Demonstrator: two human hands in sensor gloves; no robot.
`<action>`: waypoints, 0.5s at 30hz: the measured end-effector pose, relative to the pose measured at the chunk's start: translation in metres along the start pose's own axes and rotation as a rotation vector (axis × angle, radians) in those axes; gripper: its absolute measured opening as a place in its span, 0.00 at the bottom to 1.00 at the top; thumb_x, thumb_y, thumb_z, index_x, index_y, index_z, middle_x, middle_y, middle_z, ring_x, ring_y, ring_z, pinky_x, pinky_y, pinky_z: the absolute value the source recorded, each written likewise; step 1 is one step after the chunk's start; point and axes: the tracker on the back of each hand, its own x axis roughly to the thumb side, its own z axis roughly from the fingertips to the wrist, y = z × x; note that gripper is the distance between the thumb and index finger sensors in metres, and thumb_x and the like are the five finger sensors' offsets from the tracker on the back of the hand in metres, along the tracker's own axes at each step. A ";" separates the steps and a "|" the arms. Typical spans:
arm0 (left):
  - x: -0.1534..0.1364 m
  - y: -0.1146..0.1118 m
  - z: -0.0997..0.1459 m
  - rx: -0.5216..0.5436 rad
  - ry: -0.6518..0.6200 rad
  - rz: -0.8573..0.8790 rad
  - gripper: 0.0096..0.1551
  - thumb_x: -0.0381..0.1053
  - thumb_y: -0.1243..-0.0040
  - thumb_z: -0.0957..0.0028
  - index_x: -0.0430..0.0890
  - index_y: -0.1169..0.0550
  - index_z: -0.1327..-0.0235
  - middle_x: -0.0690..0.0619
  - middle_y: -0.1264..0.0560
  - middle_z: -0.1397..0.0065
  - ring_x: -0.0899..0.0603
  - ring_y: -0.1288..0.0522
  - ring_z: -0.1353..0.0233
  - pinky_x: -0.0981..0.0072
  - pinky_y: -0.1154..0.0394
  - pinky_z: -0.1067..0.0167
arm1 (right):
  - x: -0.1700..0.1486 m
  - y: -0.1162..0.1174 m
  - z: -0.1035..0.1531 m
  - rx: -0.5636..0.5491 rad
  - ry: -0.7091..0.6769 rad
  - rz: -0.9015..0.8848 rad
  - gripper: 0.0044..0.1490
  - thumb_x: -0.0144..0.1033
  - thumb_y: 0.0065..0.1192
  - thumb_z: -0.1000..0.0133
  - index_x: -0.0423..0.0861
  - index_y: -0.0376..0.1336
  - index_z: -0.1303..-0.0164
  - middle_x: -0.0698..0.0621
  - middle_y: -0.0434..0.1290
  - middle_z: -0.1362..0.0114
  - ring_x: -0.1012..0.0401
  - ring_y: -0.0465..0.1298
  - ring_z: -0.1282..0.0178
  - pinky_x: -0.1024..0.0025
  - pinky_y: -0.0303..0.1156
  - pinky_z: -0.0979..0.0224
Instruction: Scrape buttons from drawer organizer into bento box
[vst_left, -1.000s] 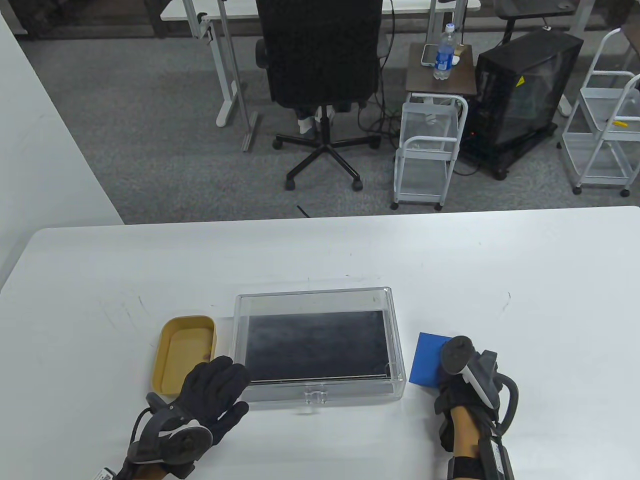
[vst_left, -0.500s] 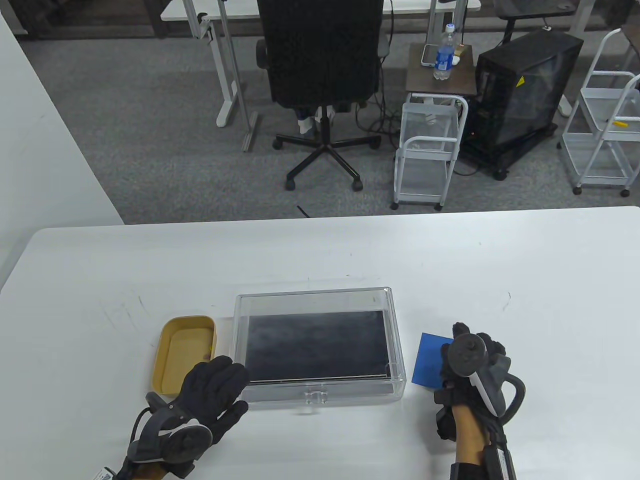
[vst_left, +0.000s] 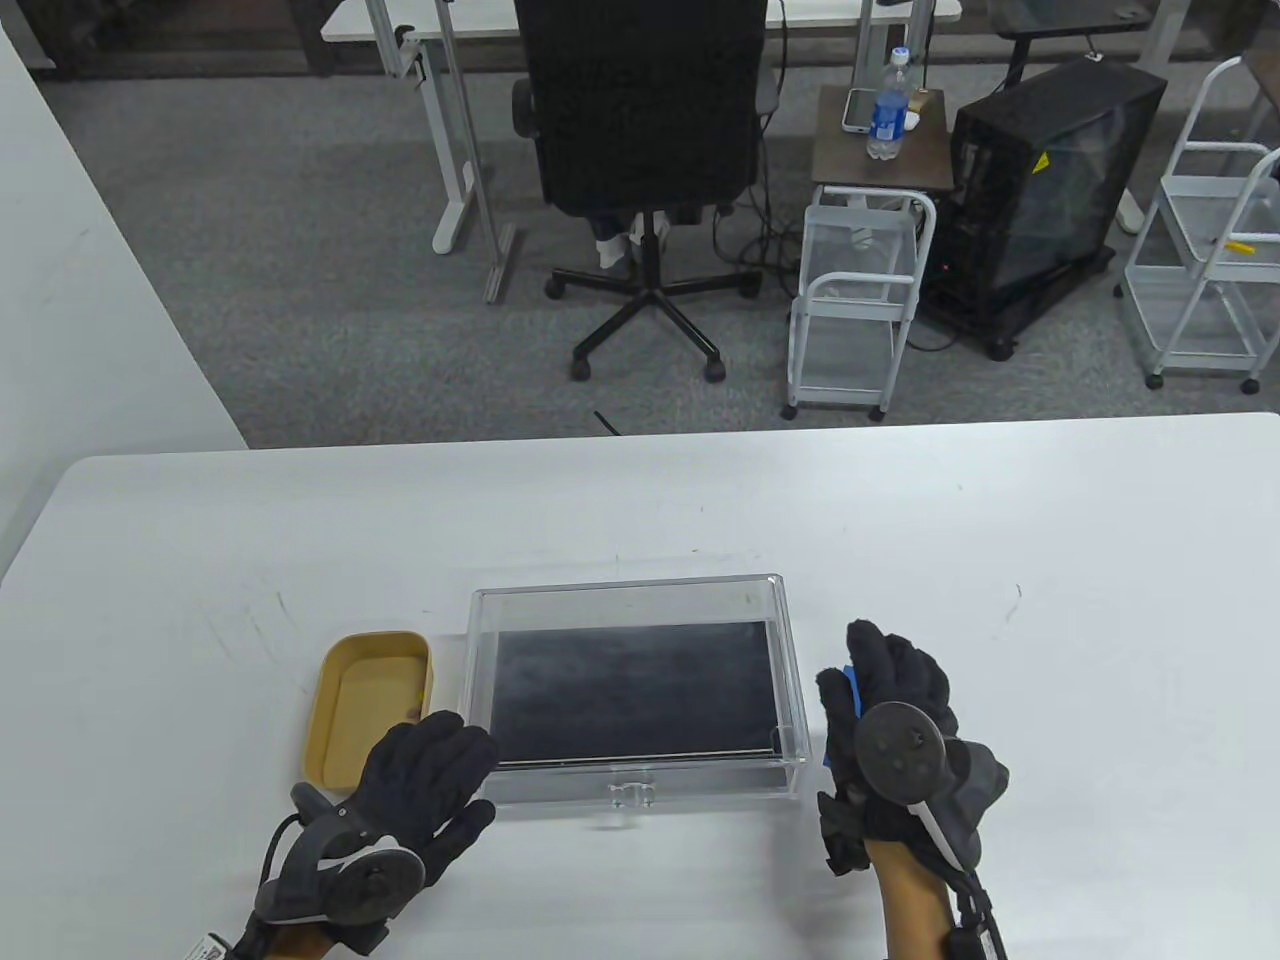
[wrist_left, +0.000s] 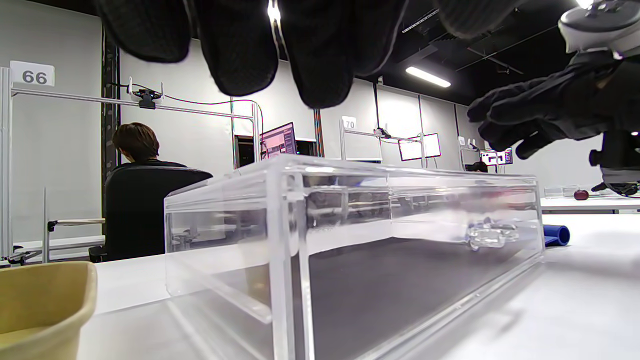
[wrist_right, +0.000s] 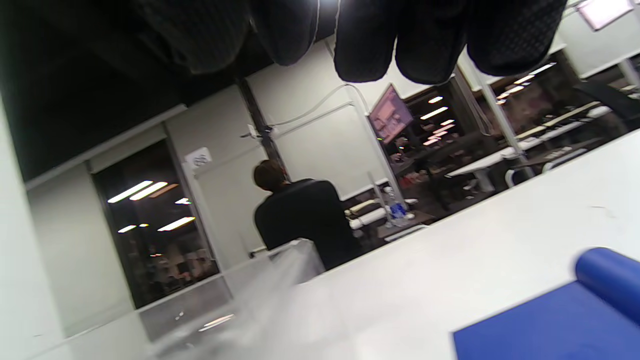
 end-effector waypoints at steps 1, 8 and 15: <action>0.000 0.000 0.000 -0.001 0.000 -0.001 0.34 0.62 0.57 0.38 0.49 0.35 0.20 0.49 0.29 0.21 0.31 0.29 0.21 0.32 0.34 0.30 | 0.006 0.001 0.002 0.001 -0.030 -0.007 0.36 0.49 0.58 0.40 0.50 0.54 0.23 0.36 0.62 0.22 0.35 0.64 0.24 0.36 0.67 0.29; 0.000 0.000 0.000 -0.002 0.000 -0.001 0.34 0.62 0.57 0.38 0.49 0.35 0.21 0.49 0.29 0.21 0.32 0.29 0.21 0.32 0.34 0.30 | 0.045 0.010 0.016 0.047 -0.191 -0.028 0.36 0.50 0.57 0.40 0.49 0.54 0.23 0.36 0.61 0.21 0.36 0.64 0.24 0.35 0.67 0.29; -0.001 0.000 0.000 -0.004 0.001 -0.002 0.34 0.62 0.57 0.38 0.49 0.35 0.21 0.49 0.29 0.21 0.32 0.29 0.21 0.32 0.34 0.30 | 0.076 0.026 0.033 0.132 -0.331 -0.043 0.38 0.51 0.57 0.40 0.49 0.52 0.21 0.35 0.60 0.21 0.35 0.64 0.23 0.35 0.67 0.29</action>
